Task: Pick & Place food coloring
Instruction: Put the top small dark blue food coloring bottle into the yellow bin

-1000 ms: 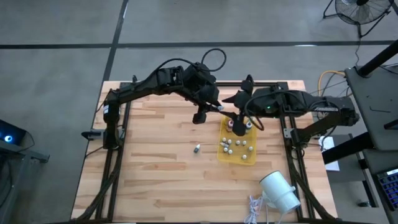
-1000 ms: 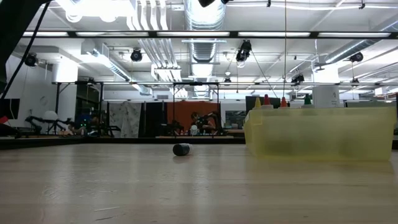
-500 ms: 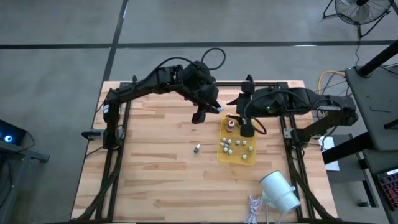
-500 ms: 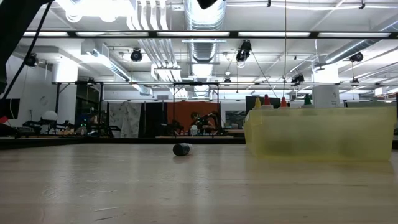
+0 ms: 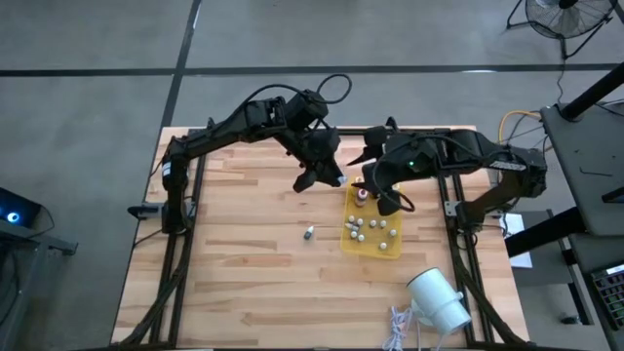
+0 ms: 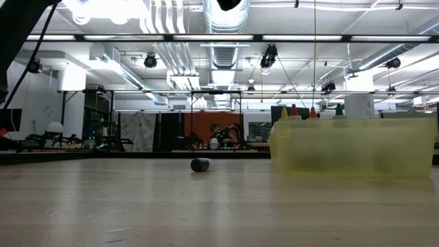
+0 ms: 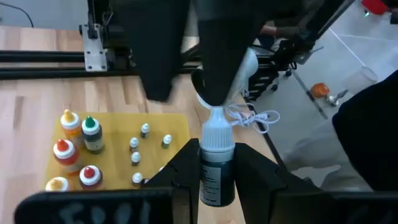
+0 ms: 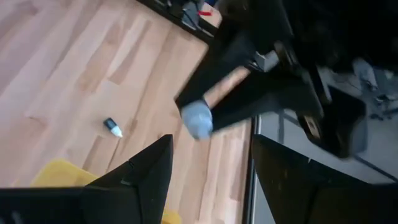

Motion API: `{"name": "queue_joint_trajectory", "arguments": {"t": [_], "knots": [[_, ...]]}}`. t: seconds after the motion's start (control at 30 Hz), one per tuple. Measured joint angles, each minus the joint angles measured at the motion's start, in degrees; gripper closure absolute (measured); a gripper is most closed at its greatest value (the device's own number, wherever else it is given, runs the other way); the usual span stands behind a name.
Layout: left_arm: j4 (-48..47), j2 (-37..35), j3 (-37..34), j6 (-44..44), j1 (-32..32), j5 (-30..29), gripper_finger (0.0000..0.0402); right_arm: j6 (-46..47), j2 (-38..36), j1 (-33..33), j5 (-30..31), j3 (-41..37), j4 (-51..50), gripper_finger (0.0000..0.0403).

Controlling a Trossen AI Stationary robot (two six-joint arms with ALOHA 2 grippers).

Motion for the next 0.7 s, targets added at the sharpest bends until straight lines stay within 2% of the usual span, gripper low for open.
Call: {"name": "queue_joint_trajectory", "arguments": {"t": [0.3,0.7], "knots": [[0.13,0.0,-0.07,-0.52,0.16,2.6,0.0344,-1.55,5.17,0.02,-4.26,7.17,-2.37,0.0195],[0.09,0.0,-0.09,-1.49,0.87,6.16,0.0344,-2.24,6.0,1.5,-4.71,7.56,-2.99,0.0198]]}}
